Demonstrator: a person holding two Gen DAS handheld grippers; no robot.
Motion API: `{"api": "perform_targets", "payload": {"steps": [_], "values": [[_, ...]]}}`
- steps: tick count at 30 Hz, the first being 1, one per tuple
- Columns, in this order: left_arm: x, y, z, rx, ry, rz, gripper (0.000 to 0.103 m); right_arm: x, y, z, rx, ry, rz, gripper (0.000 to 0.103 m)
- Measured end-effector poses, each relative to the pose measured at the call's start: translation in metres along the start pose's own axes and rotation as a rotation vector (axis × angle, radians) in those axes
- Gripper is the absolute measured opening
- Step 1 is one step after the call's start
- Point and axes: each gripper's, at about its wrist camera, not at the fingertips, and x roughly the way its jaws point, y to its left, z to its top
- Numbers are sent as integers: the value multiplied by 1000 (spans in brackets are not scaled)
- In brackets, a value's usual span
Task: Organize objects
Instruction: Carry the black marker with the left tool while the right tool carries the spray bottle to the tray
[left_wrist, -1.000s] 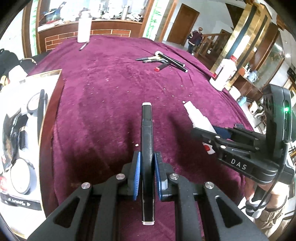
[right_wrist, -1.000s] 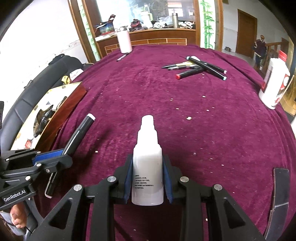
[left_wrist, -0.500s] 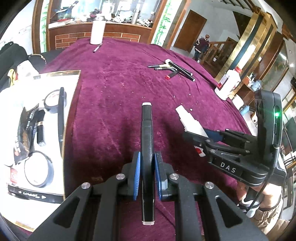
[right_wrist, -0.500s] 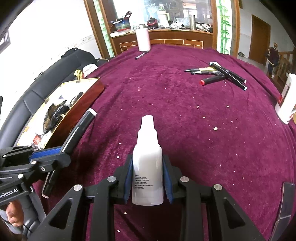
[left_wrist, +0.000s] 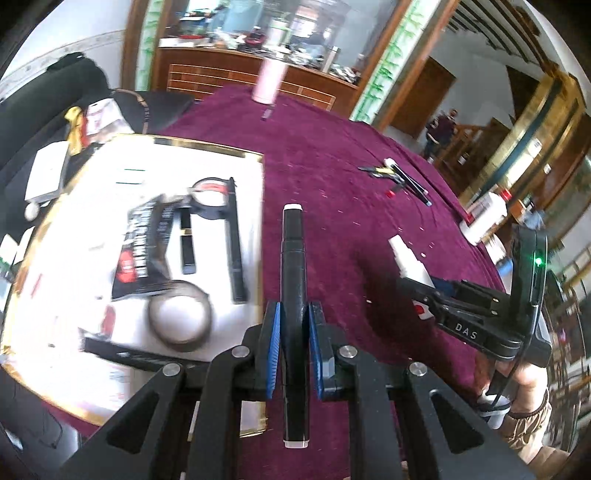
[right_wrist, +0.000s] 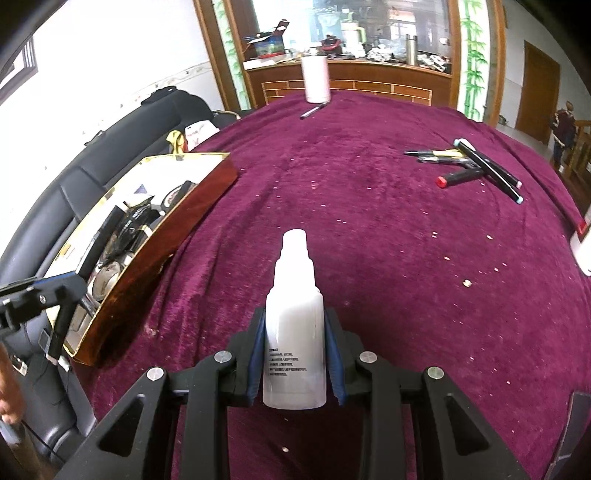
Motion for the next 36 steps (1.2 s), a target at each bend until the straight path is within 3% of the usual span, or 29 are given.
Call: {"api": "perform_targets", "payload": {"steps": [12, 20, 36], "values": [[-34, 58, -1, -108, -45, 92, 14, 12, 33, 15, -62, 1, 43, 32], [-44, 82, 4, -126, -47, 145, 14, 18, 55, 24, -95, 3, 81, 32], [-26, 153, 56, -163, 20, 249, 14, 45, 116, 60, -113, 43, 219, 32]]}}
